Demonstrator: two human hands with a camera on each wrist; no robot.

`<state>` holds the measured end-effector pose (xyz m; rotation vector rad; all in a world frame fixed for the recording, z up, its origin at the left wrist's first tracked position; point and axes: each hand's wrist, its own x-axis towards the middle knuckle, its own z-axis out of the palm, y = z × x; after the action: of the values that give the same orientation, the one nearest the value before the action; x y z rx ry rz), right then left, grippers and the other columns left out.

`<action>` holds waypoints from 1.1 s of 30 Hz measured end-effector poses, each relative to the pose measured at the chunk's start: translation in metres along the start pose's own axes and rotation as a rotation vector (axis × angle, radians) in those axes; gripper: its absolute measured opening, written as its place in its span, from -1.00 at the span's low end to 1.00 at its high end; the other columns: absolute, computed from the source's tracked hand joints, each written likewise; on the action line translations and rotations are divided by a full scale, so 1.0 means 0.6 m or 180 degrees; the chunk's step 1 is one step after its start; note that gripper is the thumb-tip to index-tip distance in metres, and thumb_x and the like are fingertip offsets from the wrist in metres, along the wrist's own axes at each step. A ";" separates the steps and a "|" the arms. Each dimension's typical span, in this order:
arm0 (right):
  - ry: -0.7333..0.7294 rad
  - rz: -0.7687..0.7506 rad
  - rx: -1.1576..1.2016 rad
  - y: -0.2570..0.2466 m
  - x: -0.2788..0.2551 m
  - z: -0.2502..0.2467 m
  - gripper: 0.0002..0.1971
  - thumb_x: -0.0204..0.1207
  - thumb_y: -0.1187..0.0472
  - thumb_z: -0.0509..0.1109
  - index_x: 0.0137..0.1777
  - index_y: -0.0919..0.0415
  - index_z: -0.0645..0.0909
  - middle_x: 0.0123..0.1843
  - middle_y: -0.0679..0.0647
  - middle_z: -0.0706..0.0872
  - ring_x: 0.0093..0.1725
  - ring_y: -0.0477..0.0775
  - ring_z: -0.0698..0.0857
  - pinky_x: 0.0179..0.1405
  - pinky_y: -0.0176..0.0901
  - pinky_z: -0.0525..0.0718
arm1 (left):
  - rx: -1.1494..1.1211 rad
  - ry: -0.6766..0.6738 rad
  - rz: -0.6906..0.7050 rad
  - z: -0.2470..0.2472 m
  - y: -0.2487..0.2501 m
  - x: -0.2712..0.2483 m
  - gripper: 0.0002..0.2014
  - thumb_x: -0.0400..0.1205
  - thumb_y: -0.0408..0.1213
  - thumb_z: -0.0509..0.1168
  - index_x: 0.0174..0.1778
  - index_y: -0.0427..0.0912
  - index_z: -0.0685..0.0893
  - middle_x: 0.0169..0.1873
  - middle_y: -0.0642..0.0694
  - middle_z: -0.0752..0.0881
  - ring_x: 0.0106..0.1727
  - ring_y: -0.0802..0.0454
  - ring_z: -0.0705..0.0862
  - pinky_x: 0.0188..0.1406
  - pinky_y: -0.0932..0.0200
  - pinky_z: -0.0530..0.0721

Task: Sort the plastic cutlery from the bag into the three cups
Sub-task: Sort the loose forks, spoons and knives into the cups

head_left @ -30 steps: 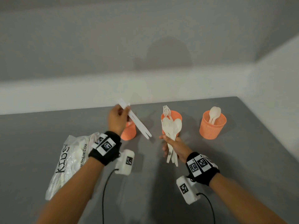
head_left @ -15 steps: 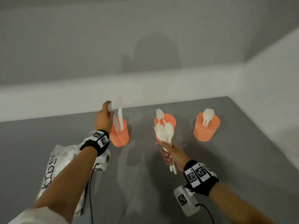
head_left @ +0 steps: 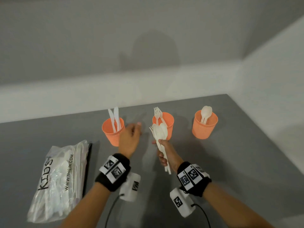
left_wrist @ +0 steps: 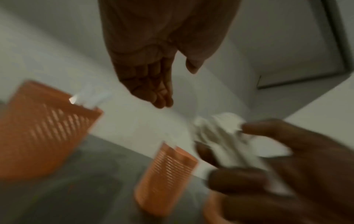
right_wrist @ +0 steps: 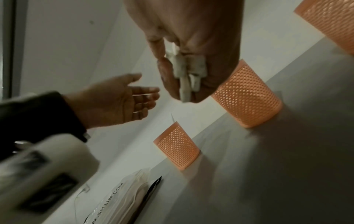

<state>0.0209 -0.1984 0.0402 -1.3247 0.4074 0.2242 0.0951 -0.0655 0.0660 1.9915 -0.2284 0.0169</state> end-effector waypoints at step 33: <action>0.0283 -0.0682 -0.0183 0.022 -0.012 -0.031 -0.66 0.72 0.02 -0.03 0.19 0.18 0.51 -0.33 0.12 0.52 -0.58 -0.11 0.45 -0.64 -0.28 0.45 | -0.0881 -0.0552 -0.0731 0.122 0.038 -0.045 -0.79 0.69 -0.28 0.14 -0.24 -0.26 0.50 -0.48 -0.13 0.53 -0.61 0.18 0.52 -0.56 0.28 0.47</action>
<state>0.0061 -0.2127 0.0279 -1.4272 0.3326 -0.0018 0.0582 -0.1368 0.0526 1.7324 -0.1052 -0.3194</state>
